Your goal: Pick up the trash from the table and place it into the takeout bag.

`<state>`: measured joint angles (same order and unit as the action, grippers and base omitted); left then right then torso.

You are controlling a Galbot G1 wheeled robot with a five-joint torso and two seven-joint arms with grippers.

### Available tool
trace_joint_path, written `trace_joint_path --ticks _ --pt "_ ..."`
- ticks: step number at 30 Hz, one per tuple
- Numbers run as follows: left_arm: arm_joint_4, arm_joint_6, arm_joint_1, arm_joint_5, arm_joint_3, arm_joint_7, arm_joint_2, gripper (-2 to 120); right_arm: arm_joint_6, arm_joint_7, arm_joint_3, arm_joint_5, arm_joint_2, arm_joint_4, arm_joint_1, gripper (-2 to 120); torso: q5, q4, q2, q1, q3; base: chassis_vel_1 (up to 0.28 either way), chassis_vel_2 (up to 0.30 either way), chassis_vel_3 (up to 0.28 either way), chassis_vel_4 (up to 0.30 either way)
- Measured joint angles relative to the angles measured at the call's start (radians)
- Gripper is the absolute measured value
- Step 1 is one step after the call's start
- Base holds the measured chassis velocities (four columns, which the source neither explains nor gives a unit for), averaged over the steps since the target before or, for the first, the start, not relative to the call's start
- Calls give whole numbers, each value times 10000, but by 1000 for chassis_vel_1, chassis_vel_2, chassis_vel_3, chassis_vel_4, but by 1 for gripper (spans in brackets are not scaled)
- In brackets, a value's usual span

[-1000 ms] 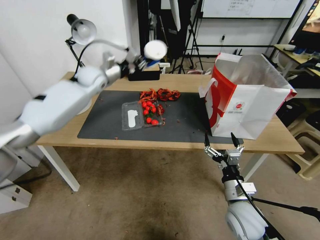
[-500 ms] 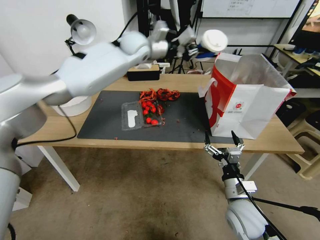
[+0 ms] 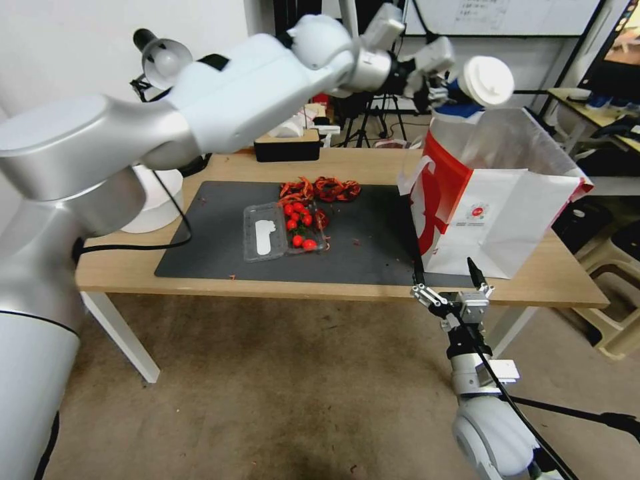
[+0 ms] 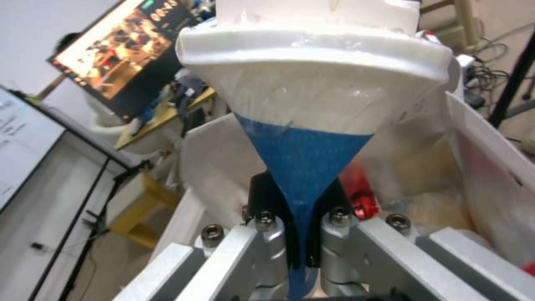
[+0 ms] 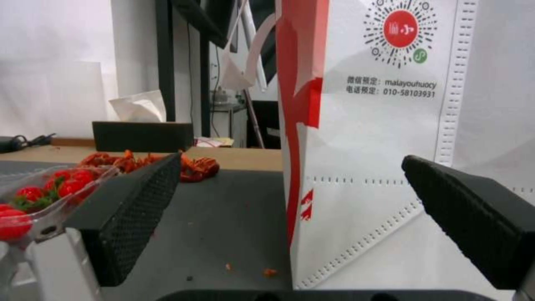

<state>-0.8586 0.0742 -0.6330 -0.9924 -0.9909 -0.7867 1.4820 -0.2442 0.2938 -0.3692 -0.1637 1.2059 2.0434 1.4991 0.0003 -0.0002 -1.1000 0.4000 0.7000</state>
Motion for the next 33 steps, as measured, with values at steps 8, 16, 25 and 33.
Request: trace_joint_path --ticks 8,16,25,33 --pt "1333 -232 171 770 21 -754 1000 0 -26 -6 -10 0 12 54 46 99 -2 2 0 0 1 0 0 0 0" --pt "2084 -407 333 1320 210 -1182 1307 0 -41 -11 -14 -2 28 39 28 99 -2 -1 0 0 0 0 0 0 0" --pt "2366 -529 392 1555 445 -1212 1298 25 -84 -15 -44 -20 29 -12 48 99 -3 0 0 0 0 0 0 0 0" --pt "2334 -522 417 1647 633 -1170 1280 54 -85 -19 -22 -29 29 -38 15 99 -3 2 0 0 0 0 0 0 0"
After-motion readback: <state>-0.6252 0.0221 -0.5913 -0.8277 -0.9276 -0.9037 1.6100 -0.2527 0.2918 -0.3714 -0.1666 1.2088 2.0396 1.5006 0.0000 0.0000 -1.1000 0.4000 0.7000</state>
